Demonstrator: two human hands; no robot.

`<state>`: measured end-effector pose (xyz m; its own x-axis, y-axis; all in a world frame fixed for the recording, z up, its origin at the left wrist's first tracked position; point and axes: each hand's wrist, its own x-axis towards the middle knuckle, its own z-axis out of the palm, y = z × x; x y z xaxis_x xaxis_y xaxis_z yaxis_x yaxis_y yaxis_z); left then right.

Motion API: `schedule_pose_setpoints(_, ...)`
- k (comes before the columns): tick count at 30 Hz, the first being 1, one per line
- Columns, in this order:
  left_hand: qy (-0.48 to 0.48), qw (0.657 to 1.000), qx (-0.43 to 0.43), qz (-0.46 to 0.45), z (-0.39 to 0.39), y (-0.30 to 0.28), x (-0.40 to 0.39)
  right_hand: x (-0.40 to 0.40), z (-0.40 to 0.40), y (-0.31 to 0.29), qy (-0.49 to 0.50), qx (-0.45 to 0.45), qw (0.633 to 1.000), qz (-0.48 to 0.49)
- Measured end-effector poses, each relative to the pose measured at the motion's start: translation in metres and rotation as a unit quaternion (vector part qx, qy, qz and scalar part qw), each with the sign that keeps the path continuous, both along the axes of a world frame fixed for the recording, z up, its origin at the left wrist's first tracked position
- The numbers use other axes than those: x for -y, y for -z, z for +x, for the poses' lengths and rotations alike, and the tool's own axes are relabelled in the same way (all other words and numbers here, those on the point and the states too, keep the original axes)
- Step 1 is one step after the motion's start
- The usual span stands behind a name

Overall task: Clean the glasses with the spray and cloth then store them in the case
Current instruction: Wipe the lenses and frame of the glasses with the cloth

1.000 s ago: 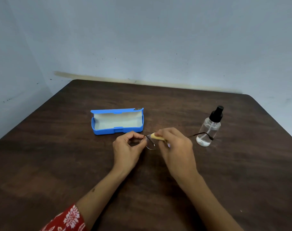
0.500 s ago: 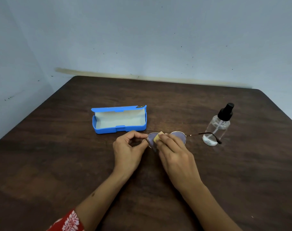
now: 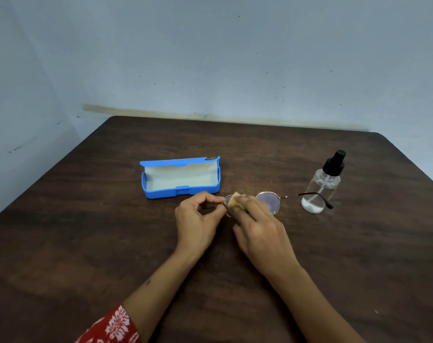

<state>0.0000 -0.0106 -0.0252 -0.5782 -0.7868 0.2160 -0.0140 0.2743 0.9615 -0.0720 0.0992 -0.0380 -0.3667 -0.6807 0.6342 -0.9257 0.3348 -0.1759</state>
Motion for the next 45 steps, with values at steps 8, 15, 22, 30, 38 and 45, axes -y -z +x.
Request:
schedule_pose_setpoints(8,-0.005,1.000,0.003,-0.011,0.000,0.000,0.002,0.001,0.002,0.000,0.000,-0.023,1.000,-0.012)
schedule_pose_setpoints(15,-0.018,1.000,0.004,-0.006,0.000,-0.001,0.001,0.004,0.004,-0.002,0.001,-0.025,1.000,-0.007)
schedule_pose_setpoints(22,-0.025,0.999,0.015,-0.014,0.001,-0.002,0.001,0.002,0.004,-0.004,0.019,-0.005,1.000,0.015)
schedule_pose_setpoints(30,-0.022,0.999,0.019,-0.017,-0.001,0.001,0.001,0.004,0.001,-0.004,0.035,0.005,0.999,0.028)
schedule_pose_setpoints(38,-0.011,1.000,0.013,-0.018,-0.001,0.002,0.002,0.004,-0.002,-0.005,0.057,0.011,0.998,0.033)
schedule_pose_setpoints(45,-0.008,1.000,0.011,-0.018,0.000,0.002,0.001,0.004,0.003,-0.005,0.028,0.002,0.999,0.033)
